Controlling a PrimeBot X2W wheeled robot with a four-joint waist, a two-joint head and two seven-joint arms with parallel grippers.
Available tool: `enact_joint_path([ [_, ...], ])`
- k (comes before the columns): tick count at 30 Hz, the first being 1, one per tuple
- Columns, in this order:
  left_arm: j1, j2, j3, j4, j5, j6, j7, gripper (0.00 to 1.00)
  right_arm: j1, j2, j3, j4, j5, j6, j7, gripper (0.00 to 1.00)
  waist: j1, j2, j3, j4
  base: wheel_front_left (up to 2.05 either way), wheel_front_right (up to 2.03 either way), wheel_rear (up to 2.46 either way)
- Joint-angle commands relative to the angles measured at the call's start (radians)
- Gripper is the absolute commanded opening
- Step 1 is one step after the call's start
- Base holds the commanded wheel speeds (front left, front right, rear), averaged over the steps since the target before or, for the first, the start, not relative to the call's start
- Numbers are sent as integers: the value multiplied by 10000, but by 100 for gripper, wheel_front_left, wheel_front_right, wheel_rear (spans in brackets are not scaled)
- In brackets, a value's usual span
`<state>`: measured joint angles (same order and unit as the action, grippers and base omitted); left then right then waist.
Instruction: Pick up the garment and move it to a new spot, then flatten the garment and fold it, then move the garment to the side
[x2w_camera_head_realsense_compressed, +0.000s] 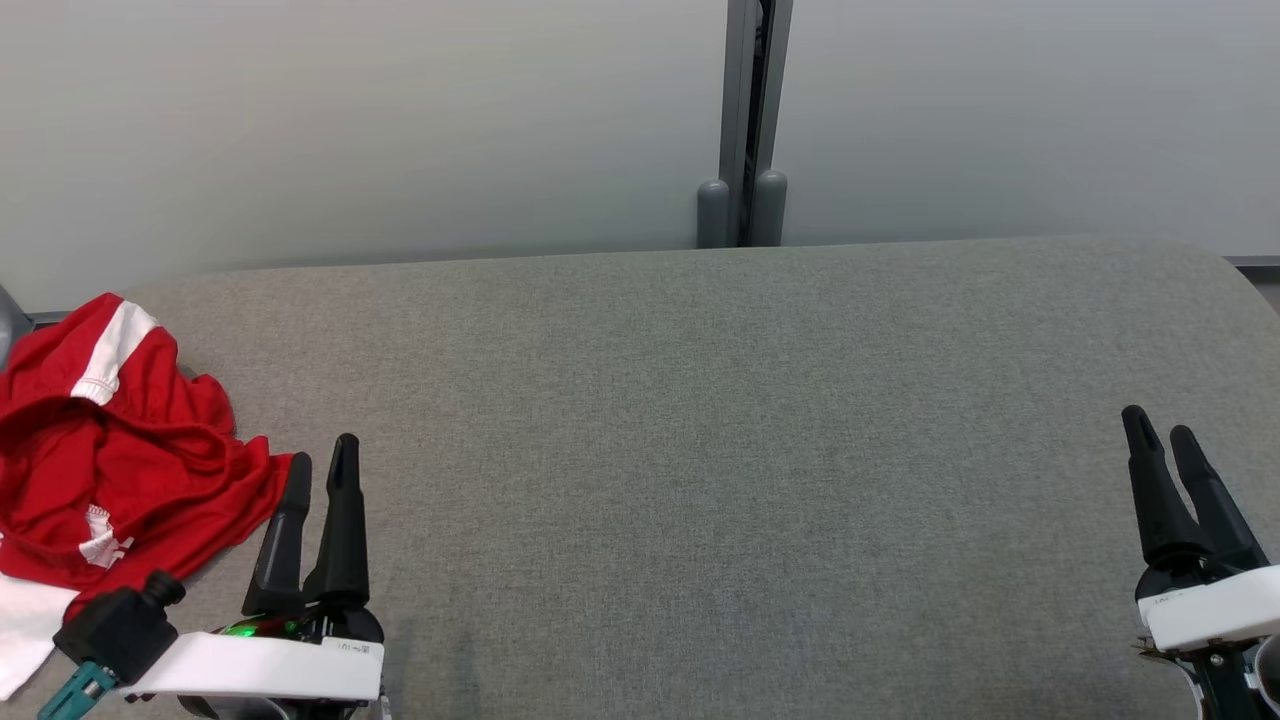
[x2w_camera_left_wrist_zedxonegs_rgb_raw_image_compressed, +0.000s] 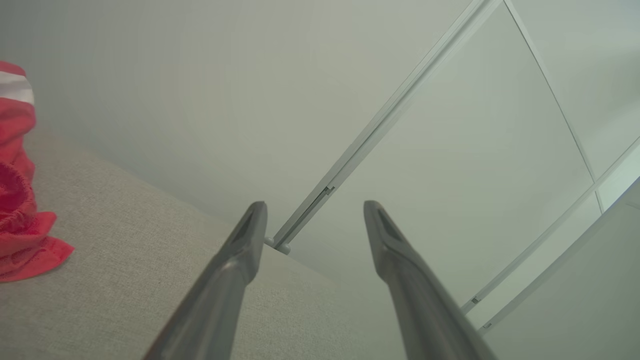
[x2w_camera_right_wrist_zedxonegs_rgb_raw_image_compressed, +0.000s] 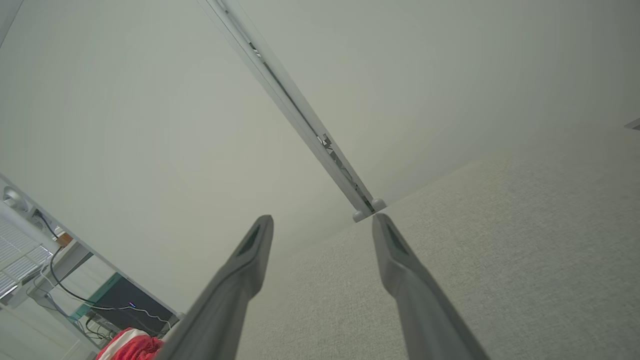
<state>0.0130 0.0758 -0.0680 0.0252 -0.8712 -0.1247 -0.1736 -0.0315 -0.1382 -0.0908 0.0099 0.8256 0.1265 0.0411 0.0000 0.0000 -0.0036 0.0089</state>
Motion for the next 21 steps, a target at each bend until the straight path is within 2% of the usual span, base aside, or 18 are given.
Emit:
enact_joint_path([
  [1,-263,79,20,-83,442,33,-56,100,-215,-162,45,-108,-429,44,-170,100,0,0,-17,-3,0,0,0],
  [16,-81,286,49,591,2521,238,-203,100,-198,-190,584,538,-2557,49,-891,100,0,0,-182,-37,0,0,0],
  [21,-90,363,71,850,3246,436,-108,100,-248,-138,730,846,-3178,51,-1117,100,0,0,-202,-37,0,0,0],
])
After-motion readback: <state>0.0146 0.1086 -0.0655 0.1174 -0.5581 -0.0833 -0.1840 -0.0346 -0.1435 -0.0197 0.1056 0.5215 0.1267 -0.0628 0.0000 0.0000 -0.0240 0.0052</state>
